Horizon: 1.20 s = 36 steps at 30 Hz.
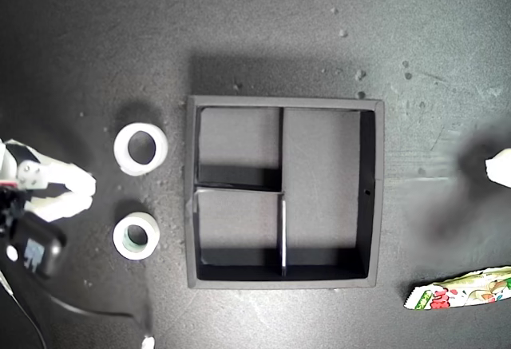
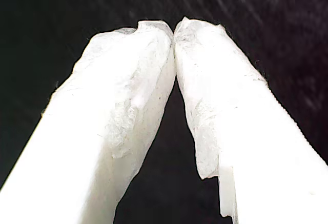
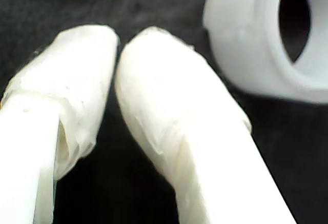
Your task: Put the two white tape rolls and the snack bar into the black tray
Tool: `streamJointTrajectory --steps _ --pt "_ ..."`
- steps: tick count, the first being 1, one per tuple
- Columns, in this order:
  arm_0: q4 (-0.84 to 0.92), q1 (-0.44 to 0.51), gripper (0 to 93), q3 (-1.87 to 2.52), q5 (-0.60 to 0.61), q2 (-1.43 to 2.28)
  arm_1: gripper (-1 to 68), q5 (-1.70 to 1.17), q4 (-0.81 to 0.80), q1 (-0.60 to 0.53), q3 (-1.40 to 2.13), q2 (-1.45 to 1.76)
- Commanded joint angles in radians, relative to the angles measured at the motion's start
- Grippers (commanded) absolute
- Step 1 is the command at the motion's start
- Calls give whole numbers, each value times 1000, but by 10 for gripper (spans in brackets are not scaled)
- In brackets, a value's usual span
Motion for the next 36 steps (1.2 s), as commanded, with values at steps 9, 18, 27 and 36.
streamJointTrajectory --steps 9,18,27,36 --pt "-81 21 121 -347 376 -107 -4 437 -311 189 12 6" --pt "-167 72 145 -675 440 -859 -5 186 -535 239 12 6" --pt "-164 -28 156 -776 405 -1195 -2 -224 -529 104 -184 -8" --pt "-160 -129 161 -759 428 -1170 140 -365 -526 -8 -196 -12"
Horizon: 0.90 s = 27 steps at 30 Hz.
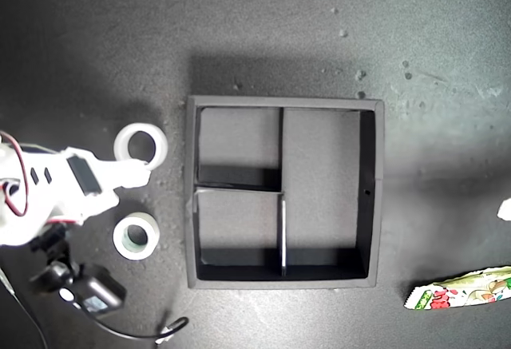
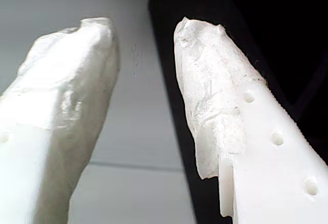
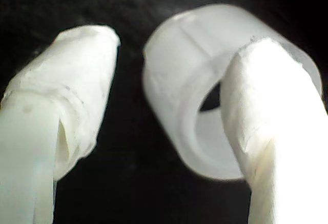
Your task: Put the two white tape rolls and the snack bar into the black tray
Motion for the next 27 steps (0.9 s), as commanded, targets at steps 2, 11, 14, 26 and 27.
streamJointTrajectory --steps 2,11,14,26,27 --pt "-6 -38 161 -29 6 18 183 -20 -32 -8 11 -5" --pt "-8 -77 168 -77 17 -137 253 -124 -94 -67 29 -5" --pt "-8 -101 168 -100 8 -204 261 -178 -109 -81 -34 -58" --pt "95 -189 9 -232 8 -198 308 -21 276 -121 -1276 -1307" --pt "114 -192 3 -249 12 -176 313 52 382 -126 -1417 -1425"
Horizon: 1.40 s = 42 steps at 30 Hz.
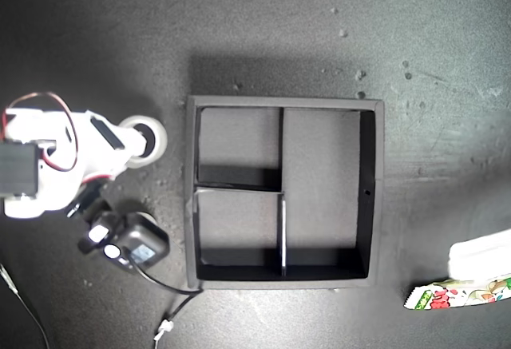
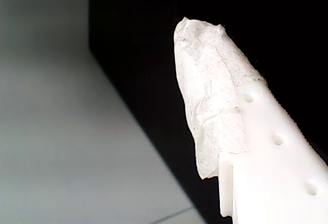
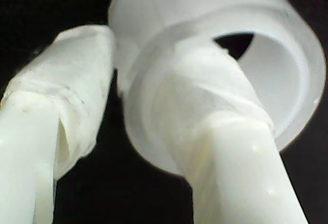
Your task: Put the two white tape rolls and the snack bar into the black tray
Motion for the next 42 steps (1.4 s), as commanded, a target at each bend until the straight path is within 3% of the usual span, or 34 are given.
streamJointTrajectory --steps 1,4,13,24,33,42 --pt "61 -12 2 -92 14 95 317 207 318 -29 -549 -310" --pt "124 -14 2 -169 26 152 343 457 621 -54 -871 -571" --pt "235 -2 2 -472 97 127 365 1186 736 -199 -736 -580" --pt "483 66 2 -1123 117 -445 315 1763 680 -423 -497 -583" --pt "847 124 1 -1772 49 -934 314 1824 627 -511 -365 -578" --pt "861 97 16 -1815 20 -1028 324 1856 400 -580 -204 -578"
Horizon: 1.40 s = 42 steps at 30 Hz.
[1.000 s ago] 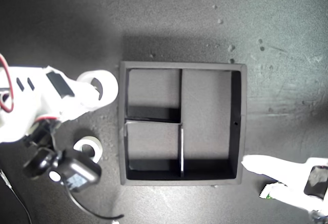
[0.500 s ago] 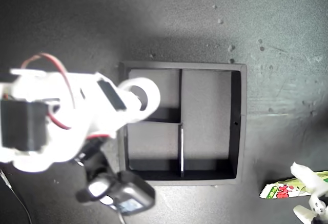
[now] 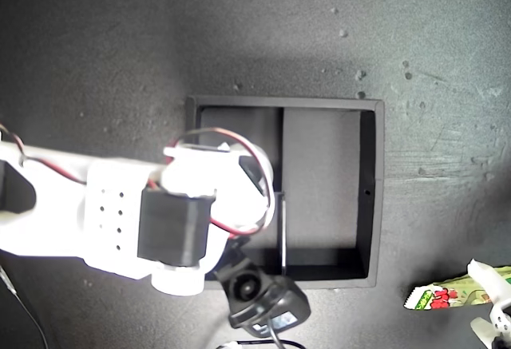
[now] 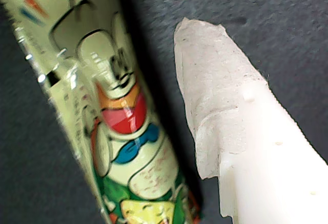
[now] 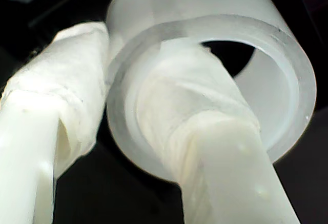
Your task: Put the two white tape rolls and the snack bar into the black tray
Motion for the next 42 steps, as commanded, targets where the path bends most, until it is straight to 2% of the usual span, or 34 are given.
streamJointTrajectory --steps 1,7,16,18,21,23,24,30,33,35,37,42 --pt "18 -15 35 -25 -34 9 327 11 -83 -11 28 12" --pt "18 -40 121 28 -58 -5 343 -18 -91 -8 34 14" --pt "18 -100 110 43 0 74 321 64 -107 -25 121 40" --pt "18 -109 104 77 12 167 273 91 -107 -29 146 41" --pt "18 -101 103 158 9 380 151 127 -104 -21 193 69" --pt "18 -80 108 210 -52 532 35 147 -54 3 187 71" --pt "18 -63 109 239 -98 604 -2 163 -5 15 166 71" --pt "-9 149 102 589 -374 939 -4 295 459 66 -163 71" --pt "-120 279 101 859 -466 1012 -4 336 580 104 -290 71" --pt "-184 347 103 988 -512 1006 -5 206 586 173 -331 67" --pt "-261 397 106 1092 -549 994 -5 -52 552 275 -362 54" --pt "-388 469 109 1233 -594 988 -5 -839 344 503 -334 54"
